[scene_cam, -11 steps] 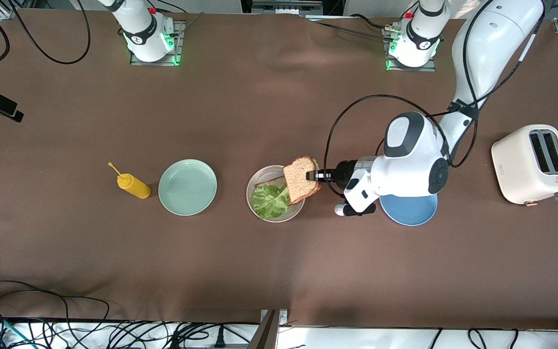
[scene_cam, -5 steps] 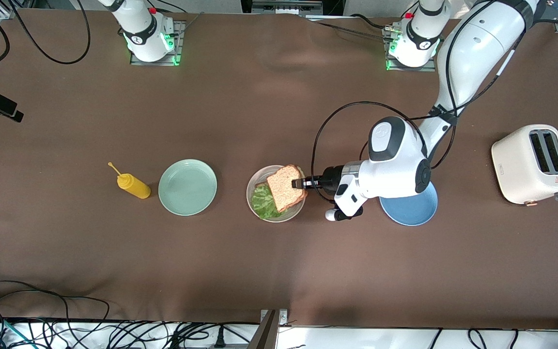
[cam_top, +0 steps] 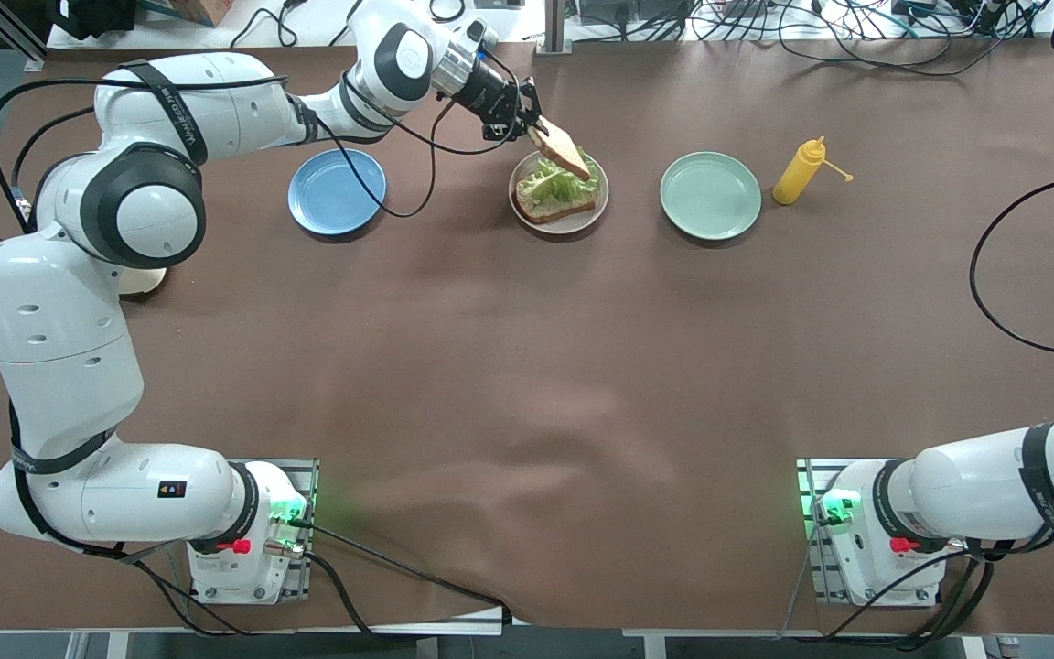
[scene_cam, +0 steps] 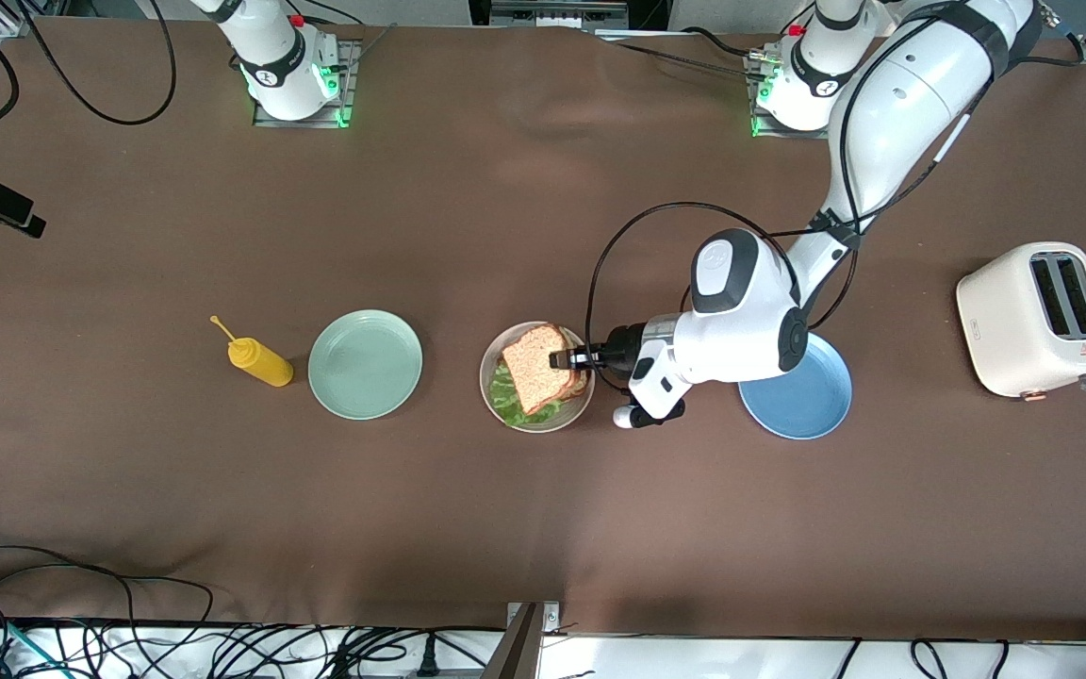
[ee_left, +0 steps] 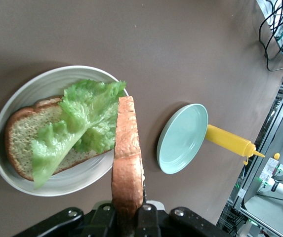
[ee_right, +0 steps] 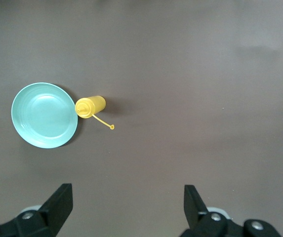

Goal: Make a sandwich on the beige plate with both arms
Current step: 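Lower the bread onto the lettuce and open the left gripper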

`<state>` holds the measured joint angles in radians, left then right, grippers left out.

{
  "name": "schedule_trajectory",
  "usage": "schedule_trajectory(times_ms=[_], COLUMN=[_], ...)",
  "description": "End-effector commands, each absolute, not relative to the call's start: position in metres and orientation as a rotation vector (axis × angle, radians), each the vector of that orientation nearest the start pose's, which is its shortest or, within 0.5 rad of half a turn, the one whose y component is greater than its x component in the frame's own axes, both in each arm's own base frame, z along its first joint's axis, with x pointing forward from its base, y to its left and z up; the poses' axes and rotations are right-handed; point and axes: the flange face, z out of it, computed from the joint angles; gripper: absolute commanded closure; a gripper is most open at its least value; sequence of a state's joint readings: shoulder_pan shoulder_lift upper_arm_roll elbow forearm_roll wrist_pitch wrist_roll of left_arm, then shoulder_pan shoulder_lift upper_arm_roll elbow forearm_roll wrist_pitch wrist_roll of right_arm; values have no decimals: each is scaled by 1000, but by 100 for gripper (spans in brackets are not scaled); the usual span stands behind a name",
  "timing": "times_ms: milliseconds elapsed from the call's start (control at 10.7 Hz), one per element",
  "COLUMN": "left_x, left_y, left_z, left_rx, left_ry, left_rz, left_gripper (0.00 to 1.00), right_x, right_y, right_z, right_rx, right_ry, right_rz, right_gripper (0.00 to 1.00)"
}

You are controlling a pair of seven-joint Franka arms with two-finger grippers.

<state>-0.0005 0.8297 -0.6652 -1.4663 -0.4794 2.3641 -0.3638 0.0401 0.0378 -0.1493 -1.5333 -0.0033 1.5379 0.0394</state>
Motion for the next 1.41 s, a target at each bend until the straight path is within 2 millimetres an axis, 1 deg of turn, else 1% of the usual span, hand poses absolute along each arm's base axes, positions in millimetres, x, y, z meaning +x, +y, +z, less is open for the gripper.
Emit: schedule_trajectory(times_ms=[0, 94, 188, 281, 375, 469, 562, 656, 750, 844, 1031, 1219, 1312], left_x=[640, 640, 643, 647, 645, 648, 648, 648, 652, 651, 651, 650, 651], left_y=[-383, -386, -385, -388, -393, -387, -387, -386, -380, -381, -377, -372, -363], left_z=[283, 280, 272, 270, 268, 264, 262, 260, 261, 260, 255, 248, 243], left_rx=[2272, 2271, 2266, 2255, 2259, 2268, 2266, 2265, 2261, 2263, 2267, 2282, 2292], left_ry=[305, 315, 335, 342, 328, 338, 344, 352, 362, 361, 371, 374, 387], left_rz=[-316, -294, -278, -264, -264, -257, -263, -269, -264, -265, -271, -276, -277], left_gripper=[100, 100, 100, 100, 100, 100, 98, 89, 76, 72, 56, 51, 47], right_x=[556, 556, 556, 556, 556, 556, 556, 557, 557, 557, 557, 557, 557], right_y=[-59, -59, -59, -59, -59, -59, -59, -59, -59, -59, -58, -58, -59], right_z=[625, 625, 625, 625, 625, 625, 625, 624, 624, 624, 624, 624, 624], right_rx=[-3141, -3141, -3141, -3142, -3142, -3142, -3142, -3142, -3142, -3142, -3142, -3142, -3142], right_ry=[242, 242, 242, 239, 239, 242, 242, 239, 242, 239, 237, 239, 242], right_rz=[41, 41, 41, 41, 39, 39, 39, 41, 41, 41, 41, 41, 41], right_gripper=[0, 0, 0, 0, 0, 0, 0, 0, 0, 0, 0, 0, 0])
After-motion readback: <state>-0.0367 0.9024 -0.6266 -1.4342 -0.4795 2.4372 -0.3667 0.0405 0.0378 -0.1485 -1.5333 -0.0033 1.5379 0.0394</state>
